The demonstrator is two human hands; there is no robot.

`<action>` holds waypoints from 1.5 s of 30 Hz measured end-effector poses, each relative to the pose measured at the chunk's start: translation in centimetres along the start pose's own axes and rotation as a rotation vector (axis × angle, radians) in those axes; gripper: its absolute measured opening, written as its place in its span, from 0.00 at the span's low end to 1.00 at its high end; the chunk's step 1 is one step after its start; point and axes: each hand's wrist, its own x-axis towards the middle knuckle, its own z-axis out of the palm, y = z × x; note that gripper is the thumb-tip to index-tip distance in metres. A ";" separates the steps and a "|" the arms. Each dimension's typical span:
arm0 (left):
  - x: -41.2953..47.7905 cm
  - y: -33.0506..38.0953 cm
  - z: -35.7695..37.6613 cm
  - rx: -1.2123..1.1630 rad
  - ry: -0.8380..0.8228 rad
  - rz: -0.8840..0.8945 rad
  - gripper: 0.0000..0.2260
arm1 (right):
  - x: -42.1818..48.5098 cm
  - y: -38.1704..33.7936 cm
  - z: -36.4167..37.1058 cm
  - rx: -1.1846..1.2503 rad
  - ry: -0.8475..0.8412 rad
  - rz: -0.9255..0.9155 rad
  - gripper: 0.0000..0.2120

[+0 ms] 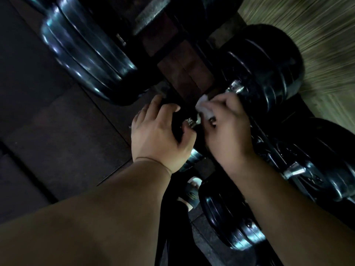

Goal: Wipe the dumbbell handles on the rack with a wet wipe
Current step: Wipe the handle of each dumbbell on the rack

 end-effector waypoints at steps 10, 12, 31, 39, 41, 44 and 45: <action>-0.1 0.1 0.0 0.014 -0.004 -0.030 0.23 | 1.5 1.3 -1.5 0.008 -0.100 -0.136 0.06; 0.0 0.1 -0.1 0.012 -0.004 -0.032 0.23 | 2.6 1.5 -2.0 -0.013 -0.031 -0.076 0.06; 0.0 0.3 -0.3 0.013 0.025 0.027 0.21 | -2.2 -0.4 2.2 0.368 0.179 0.439 0.07; -0.1 0.0 -0.2 -0.012 -0.003 0.016 0.22 | 0.4 -1.6 1.3 0.328 0.406 0.582 0.12; 0.1 0.0 -0.4 -0.020 -0.029 -0.007 0.23 | 0.0 -2.2 1.4 0.304 0.300 0.571 0.10; 0.3 0.3 -0.6 -0.044 -0.052 -0.043 0.25 | 0.4 -2.4 0.3 0.284 0.108 0.568 0.09; 0.3 0.3 -0.7 -0.058 -0.032 -0.033 0.25 | 0.7 -2.6 -0.3 0.283 0.070 0.574 0.08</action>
